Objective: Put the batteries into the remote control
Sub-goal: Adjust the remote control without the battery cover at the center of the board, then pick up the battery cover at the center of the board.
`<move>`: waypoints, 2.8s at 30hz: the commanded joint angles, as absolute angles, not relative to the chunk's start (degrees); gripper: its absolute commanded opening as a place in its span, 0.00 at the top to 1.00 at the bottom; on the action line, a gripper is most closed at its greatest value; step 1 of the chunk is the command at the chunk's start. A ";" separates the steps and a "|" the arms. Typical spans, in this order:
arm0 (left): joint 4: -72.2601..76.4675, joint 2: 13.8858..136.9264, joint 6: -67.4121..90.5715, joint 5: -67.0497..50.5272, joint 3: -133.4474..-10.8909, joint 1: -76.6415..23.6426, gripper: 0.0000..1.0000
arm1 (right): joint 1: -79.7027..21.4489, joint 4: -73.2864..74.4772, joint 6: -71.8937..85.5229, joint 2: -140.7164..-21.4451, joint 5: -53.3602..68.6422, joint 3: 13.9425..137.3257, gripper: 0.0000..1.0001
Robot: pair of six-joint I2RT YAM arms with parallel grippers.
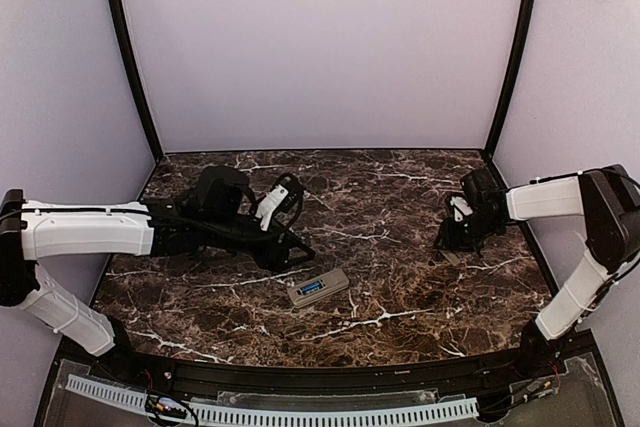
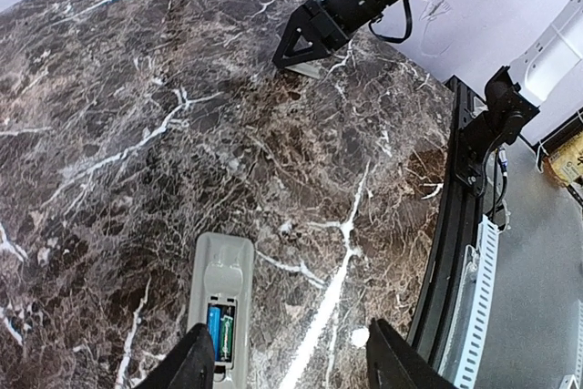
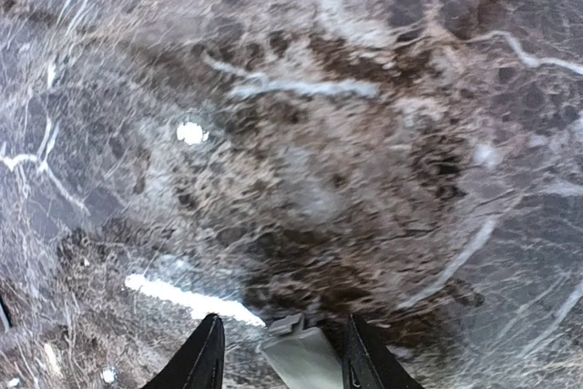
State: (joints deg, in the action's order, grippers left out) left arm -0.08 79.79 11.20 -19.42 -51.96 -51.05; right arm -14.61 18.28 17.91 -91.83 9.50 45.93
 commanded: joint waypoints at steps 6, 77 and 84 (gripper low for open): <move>-2.36 80.57 17.22 -18.05 -48.89 -49.62 0.43 | -20.95 33.98 17.97 -95.51 5.39 47.63 0.51; -39.62 114.63 -46.07 -20.16 -89.01 -55.41 0.31 | -26.16 38.85 13.06 -100.27 0.27 54.46 0.60; -27.04 99.49 -39.93 -13.78 -78.15 -55.29 0.28 | -28.27 41.28 12.94 -102.67 -3.14 56.38 0.66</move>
